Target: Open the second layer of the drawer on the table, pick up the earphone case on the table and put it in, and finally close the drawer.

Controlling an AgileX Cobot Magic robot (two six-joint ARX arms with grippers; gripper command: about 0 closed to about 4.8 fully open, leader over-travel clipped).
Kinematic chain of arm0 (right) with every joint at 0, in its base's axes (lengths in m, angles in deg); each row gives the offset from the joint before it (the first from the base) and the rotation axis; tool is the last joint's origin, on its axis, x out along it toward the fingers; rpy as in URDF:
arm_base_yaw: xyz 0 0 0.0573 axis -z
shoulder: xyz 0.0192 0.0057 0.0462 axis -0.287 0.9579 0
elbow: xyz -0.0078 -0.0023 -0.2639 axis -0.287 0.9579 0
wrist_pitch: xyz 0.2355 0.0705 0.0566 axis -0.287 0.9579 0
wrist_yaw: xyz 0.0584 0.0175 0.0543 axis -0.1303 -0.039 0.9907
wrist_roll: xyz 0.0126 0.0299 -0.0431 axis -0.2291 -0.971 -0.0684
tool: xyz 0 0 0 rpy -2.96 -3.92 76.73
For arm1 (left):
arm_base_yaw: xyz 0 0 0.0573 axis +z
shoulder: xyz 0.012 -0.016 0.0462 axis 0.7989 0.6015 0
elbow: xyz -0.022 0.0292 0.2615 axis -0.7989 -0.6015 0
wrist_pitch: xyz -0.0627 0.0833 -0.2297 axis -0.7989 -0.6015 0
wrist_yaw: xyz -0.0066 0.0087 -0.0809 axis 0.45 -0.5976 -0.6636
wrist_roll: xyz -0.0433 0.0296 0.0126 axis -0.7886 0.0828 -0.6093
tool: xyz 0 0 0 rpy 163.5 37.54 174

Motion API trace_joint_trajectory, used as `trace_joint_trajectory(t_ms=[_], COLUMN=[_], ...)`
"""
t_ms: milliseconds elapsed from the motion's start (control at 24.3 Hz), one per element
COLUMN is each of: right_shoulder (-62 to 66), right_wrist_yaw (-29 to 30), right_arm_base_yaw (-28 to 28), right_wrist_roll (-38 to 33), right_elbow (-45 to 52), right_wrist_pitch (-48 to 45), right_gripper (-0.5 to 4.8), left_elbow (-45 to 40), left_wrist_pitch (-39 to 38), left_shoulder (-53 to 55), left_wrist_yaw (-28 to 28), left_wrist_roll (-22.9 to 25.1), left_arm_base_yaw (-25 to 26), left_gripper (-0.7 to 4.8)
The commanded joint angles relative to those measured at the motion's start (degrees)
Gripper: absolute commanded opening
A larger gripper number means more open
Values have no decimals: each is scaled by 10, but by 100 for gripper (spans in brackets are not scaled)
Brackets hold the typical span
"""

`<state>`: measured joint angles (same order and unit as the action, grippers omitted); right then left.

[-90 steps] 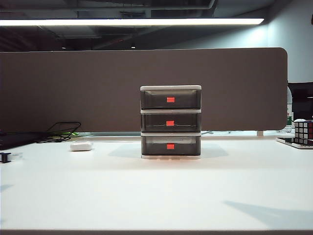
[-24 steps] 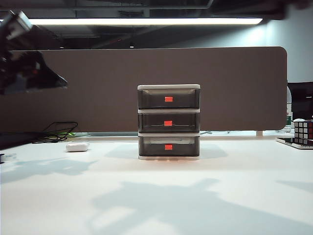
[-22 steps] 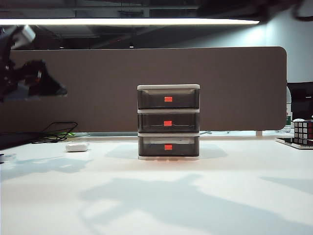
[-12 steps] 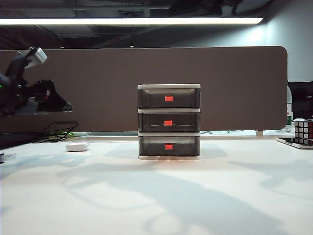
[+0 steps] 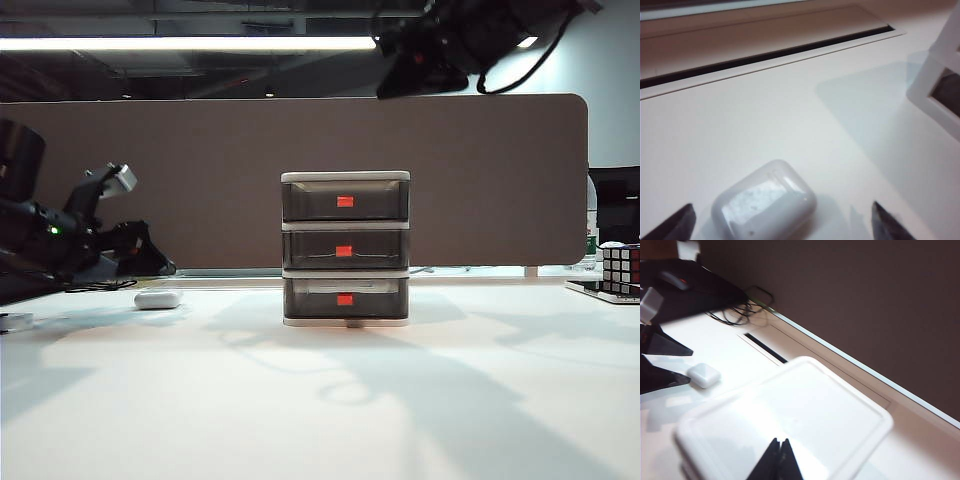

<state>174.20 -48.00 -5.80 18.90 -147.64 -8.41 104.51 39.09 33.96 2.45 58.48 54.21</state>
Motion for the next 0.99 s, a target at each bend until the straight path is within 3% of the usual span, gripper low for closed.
trace_joint_trajectory(t_ms=[41, 330, 536, 618, 783, 906, 989], right_shoulder=[15, 92, 114, 113, 114, 114, 113], right_wrist_yaw=[23, 79, 102, 102, 102, 104, 104], right_arm_base_yaw=[7, 12, 12, 14, 14, 16, 16], right_wrist_roll=[2, -1, 0, 0, 0, 0, -1], right_elbow=[-24, -134, -176, -177, -177, -177, -177], right_wrist_pitch=[9, 149, 184, 184, 201, 204, 207], right_gripper=[-2, -2, -2, -2, -2, -2, -2], left_elbow=[20, 56, 58, 57, 57, 57, 56], left_wrist_pitch=[-1, 0, 2, -5, -65, -176, -233], left_shoulder=[20, 67, 72, 65, 28, -28, -52], left_wrist_yaw=[-5, -7, -7, -31, -26, -33, -73], left_wrist_roll=[2, 4, 6, -8, 5, 11, 27], left_arm_base_yaw=[0, 0, 0, 0, -4, -4, -12], left_gripper=[479, 479, 479, 479, 479, 479, 479])
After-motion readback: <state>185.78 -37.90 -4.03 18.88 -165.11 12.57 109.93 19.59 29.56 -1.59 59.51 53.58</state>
